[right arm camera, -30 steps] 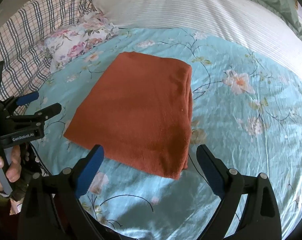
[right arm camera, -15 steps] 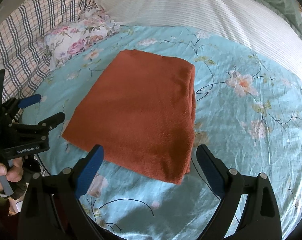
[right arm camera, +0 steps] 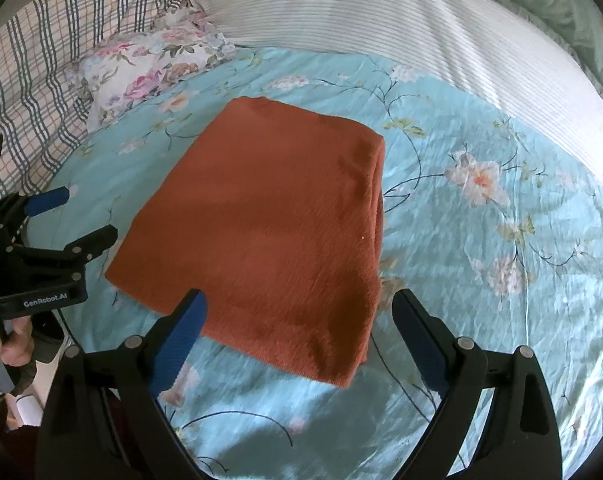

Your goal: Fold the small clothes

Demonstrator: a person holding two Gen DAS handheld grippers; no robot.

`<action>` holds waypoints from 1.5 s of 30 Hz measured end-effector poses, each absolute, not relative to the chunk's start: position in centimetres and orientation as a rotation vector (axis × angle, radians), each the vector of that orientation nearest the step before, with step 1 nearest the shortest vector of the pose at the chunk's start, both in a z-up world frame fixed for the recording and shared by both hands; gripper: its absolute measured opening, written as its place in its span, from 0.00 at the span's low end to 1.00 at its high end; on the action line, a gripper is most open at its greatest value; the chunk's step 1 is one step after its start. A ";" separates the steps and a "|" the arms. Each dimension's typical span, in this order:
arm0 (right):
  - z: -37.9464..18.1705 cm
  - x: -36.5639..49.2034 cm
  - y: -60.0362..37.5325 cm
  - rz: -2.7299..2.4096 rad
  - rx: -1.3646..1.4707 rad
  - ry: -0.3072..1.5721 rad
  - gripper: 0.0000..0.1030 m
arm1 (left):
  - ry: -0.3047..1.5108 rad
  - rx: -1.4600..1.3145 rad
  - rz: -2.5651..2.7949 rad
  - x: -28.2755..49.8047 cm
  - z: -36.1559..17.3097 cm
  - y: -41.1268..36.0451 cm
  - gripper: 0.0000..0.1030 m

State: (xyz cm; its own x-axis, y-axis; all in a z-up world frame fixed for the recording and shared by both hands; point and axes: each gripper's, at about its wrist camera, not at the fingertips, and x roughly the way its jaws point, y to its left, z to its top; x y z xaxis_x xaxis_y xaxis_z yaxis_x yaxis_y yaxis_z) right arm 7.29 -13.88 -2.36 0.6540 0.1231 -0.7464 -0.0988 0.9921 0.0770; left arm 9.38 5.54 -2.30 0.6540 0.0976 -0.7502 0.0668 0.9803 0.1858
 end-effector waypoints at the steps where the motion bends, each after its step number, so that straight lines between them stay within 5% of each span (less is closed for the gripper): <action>1: -2.3 7.5 -13.9 0.124 0.028 0.848 0.91 | 0.863 0.204 0.019 9.5 -2.3 5.6 0.91; 45: -2.3 10.9 -13.3 0.150 -0.015 0.872 0.91 | 0.862 0.213 0.038 11.7 -1.7 5.5 0.91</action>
State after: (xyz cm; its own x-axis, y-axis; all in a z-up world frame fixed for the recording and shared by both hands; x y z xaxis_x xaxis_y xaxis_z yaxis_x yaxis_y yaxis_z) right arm 10.88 -13.32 -2.32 0.6331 0.1256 -0.7638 -0.1375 0.9893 0.0487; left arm 11.68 5.46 -1.69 0.6516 0.1188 -0.7492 0.0528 0.9782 0.2010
